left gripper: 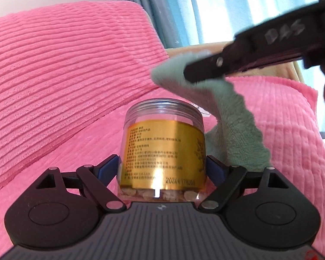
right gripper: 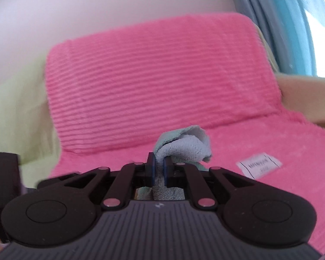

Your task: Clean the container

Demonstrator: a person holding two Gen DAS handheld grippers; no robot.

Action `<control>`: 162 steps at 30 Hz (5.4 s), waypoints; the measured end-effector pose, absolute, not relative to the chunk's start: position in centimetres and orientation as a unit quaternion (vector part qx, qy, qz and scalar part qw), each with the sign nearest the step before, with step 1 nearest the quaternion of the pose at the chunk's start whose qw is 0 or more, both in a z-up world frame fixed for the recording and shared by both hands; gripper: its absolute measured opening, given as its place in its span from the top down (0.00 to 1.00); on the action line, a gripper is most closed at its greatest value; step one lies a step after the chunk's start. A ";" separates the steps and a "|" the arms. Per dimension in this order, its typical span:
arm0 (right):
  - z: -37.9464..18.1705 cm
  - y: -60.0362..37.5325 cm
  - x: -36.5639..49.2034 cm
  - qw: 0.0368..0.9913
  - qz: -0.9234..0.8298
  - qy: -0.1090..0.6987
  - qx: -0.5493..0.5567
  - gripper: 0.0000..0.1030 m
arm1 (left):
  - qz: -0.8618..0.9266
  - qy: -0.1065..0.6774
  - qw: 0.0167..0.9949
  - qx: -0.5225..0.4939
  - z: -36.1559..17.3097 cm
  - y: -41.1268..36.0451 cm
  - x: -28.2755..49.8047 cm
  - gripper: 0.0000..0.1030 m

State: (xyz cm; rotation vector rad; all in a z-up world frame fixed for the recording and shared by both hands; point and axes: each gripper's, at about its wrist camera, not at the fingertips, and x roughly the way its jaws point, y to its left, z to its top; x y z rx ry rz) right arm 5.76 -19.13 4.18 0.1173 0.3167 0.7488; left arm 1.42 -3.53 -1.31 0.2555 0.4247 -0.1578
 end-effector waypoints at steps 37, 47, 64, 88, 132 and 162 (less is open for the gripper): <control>2.5 -16.2 6.3 0.892 0.407 0.194 0.016 0.94 | -0.111 0.219 0.961 0.126 -1.3 -2.8 0.7 0.13; 2.5 -15.5 4.6 0.847 0.491 0.205 0.001 0.95 | -0.117 0.218 0.961 0.124 -1.3 -2.4 0.9 0.13; 2.2 -17.7 7.9 0.898 0.387 0.202 0.050 0.95 | -0.119 0.221 0.961 0.115 -1.3 -2.3 1.2 0.13; 2.4 -17.3 7.3 0.901 0.388 0.195 0.021 0.94 | -0.124 0.216 0.957 0.146 -2.1 -3.2 1.4 0.13; 2.2 -17.2 6.7 0.908 0.374 0.190 -0.001 0.94 | -0.154 0.208 0.951 0.172 -2.1 -4.0 1.3 0.14; 2.3 -16.9 6.9 0.922 0.345 0.176 -0.023 0.95 | -0.186 0.251 0.950 0.006 -1.9 -0.9 2.9 0.14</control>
